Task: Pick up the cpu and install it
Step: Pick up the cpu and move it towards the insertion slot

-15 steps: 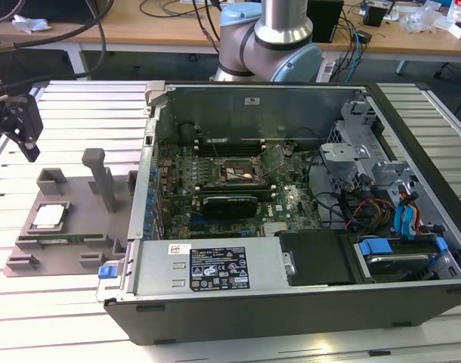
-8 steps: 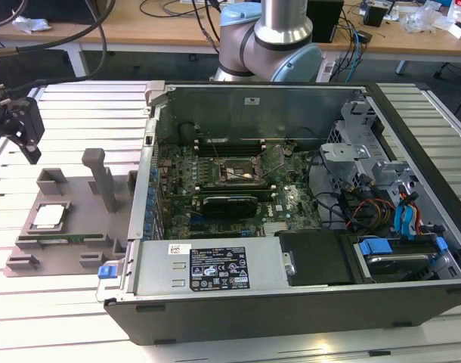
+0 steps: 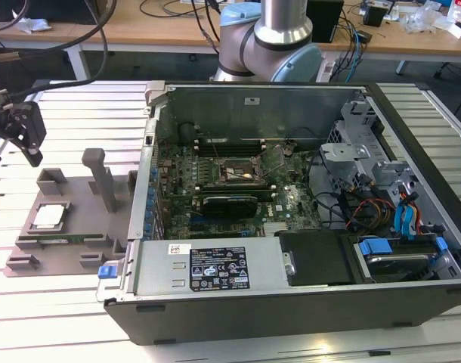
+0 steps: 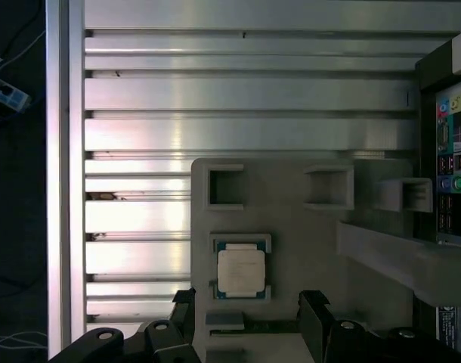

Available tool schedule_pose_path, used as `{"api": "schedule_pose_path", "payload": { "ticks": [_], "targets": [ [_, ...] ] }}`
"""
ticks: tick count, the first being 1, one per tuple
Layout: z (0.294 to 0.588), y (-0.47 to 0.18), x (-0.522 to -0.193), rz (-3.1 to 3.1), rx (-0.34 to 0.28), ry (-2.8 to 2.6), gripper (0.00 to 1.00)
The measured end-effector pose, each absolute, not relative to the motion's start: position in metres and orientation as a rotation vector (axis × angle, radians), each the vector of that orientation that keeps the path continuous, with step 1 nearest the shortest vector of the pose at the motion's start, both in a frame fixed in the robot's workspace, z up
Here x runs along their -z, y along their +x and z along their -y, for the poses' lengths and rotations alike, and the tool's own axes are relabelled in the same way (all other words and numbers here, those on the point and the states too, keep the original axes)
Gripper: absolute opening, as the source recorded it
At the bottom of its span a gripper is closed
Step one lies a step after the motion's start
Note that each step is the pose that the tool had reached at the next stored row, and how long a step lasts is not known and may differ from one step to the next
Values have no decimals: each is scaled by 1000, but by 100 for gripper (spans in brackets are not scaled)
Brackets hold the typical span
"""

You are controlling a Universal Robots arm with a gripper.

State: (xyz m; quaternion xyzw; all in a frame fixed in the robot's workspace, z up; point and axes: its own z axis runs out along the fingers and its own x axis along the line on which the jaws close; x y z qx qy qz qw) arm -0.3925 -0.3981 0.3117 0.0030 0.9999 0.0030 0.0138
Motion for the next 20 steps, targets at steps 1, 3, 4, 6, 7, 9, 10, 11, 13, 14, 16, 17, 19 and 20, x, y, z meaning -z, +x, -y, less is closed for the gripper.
{"api": "schedule_pose_path", "payload": {
  "ticks": [1, 3, 4, 6, 7, 9, 10, 11, 13, 14, 16, 17, 19, 20],
  "targets": [
    [398, -393, -311, -3114, -9, 9, 66],
    [398, -393, -310, -3114, -9, 9, 66],
    [398, -393, -310, -3114, -9, 9, 66],
    [398, -393, -309, -3114, -9, 9, 66],
    [398, -393, -308, -3114, -9, 9, 66],
    [398, -393, -307, -3114, -9, 9, 66],
    [398, -393, -306, -3114, -9, 9, 66],
    [398, -393, -306, -3114, -9, 9, 66],
    [398, -393, -304, -3114, -9, 9, 66],
    [398, -393, -304, -3114, -9, 9, 66],
    [398, -393, -303, -3114, -9, 9, 66],
    [398, -393, -302, -3114, -9, 9, 66],
    [398, -393, -301, -3114, -9, 9, 66],
    [398, -393, -300, -3114, -9, 9, 66]
  ]
}}
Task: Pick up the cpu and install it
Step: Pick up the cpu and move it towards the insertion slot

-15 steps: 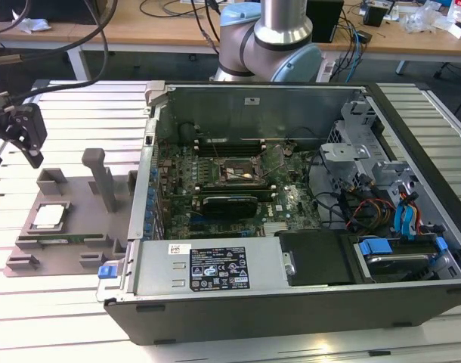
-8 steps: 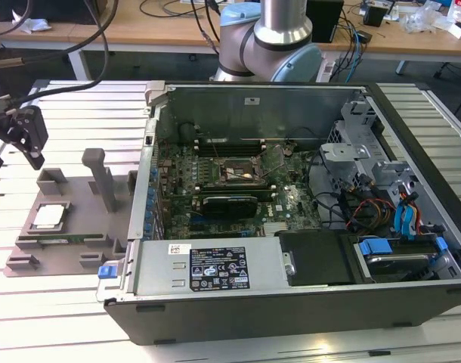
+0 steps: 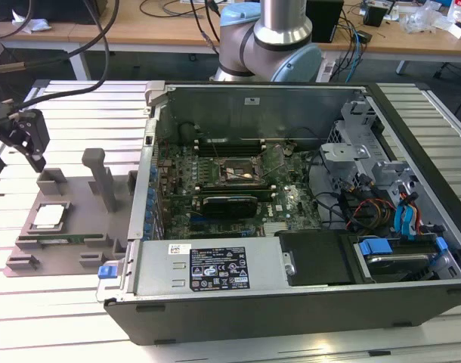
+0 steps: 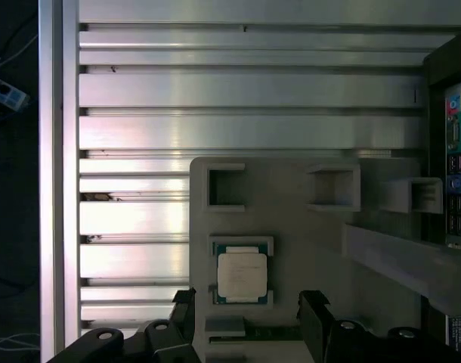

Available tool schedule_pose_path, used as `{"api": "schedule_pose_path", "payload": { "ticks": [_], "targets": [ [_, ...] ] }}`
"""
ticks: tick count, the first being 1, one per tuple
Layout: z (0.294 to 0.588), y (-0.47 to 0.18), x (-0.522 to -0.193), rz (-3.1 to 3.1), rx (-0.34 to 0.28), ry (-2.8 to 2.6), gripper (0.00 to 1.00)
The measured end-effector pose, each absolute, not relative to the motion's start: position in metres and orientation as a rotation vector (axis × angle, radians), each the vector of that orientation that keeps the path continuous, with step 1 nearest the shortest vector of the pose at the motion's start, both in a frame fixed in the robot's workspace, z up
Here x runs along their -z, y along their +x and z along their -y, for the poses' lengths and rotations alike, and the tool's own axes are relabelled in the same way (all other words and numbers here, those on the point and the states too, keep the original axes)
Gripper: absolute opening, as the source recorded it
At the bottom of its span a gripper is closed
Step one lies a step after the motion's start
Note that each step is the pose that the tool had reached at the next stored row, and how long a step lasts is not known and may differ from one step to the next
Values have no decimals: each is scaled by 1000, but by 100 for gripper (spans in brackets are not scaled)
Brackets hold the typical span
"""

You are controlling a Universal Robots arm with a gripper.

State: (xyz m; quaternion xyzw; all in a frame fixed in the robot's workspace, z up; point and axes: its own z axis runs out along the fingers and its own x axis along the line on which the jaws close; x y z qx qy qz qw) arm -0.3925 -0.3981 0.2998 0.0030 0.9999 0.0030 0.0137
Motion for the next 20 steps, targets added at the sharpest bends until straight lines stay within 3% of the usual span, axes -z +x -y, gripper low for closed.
{"api": "schedule_pose_path", "payload": {
  "ticks": [20],
  "targets": [
    [398, -393, -288, -3114, -9, 9, 66]
  ]
}}
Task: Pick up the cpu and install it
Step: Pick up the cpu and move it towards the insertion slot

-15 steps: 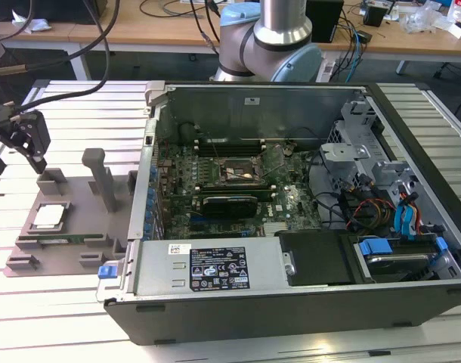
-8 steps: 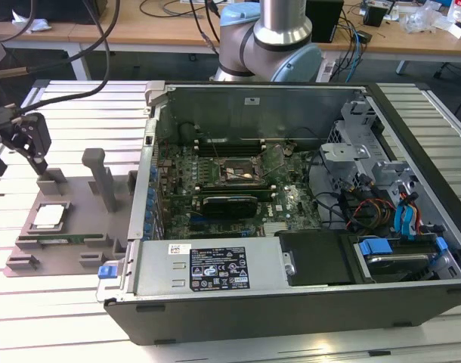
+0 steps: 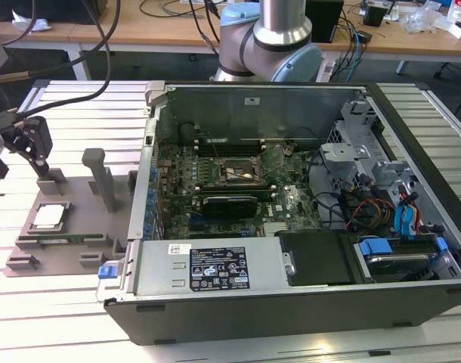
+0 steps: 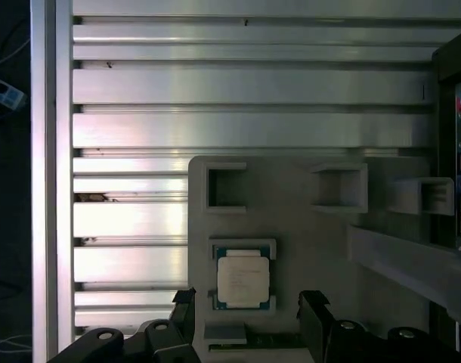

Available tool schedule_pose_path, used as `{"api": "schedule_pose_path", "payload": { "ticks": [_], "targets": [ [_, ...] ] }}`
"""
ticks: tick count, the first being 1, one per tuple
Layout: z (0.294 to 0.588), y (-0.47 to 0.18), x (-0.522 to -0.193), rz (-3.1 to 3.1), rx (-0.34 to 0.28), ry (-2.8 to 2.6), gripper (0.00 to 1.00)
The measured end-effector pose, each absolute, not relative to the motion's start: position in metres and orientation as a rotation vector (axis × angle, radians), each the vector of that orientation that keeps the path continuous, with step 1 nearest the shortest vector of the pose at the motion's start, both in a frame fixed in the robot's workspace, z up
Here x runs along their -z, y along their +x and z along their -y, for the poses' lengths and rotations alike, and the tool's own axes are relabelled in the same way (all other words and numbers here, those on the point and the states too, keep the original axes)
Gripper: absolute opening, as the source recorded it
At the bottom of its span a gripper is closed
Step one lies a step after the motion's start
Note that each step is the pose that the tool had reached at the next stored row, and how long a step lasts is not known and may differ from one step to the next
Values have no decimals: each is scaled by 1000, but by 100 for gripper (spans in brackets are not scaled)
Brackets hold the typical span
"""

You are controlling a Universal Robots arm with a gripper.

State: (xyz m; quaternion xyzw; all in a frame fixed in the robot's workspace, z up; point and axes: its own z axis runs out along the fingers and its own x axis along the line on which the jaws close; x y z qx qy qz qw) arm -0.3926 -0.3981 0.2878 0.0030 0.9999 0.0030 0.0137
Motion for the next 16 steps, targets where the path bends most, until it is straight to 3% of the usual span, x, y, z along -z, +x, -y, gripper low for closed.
{"api": "schedule_pose_path", "payload": {
  "ticks": [16],
  "targets": [
    [398, -393, -276, -3114, -9, 9, 66]
  ]
}}
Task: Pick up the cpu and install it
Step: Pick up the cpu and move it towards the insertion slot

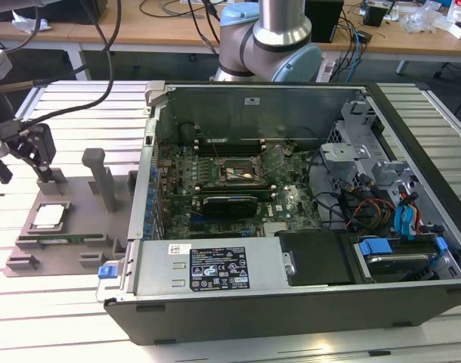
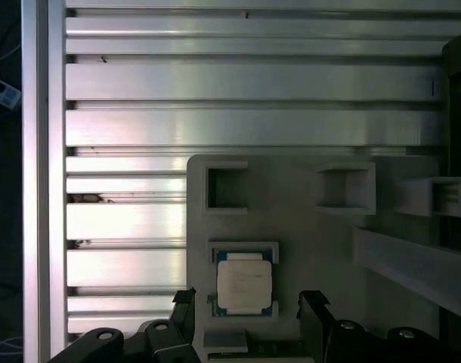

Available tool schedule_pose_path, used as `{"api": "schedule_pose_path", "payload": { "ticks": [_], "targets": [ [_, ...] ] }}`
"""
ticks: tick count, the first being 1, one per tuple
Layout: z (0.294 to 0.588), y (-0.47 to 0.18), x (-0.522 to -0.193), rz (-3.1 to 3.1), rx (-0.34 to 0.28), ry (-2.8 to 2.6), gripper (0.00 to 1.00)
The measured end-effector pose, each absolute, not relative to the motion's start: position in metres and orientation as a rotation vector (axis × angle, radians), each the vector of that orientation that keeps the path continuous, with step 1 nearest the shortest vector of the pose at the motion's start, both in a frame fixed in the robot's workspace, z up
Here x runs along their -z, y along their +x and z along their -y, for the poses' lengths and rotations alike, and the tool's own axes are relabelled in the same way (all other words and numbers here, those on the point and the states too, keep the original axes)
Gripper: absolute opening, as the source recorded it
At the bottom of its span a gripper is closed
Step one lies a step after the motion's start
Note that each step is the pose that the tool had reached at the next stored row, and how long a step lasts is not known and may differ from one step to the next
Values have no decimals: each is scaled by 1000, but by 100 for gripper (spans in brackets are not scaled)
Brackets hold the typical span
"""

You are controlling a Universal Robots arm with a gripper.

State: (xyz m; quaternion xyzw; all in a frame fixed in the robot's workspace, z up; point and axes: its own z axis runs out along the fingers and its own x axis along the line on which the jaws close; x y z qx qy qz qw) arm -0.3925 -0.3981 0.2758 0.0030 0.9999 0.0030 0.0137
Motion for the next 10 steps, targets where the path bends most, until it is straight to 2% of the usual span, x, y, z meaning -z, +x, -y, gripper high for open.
{"api": "schedule_pose_path", "payload": {
  "ticks": [10],
  "targets": [
    [398, -393, -268, -3114, -9, 9, 66]
  ]
}}
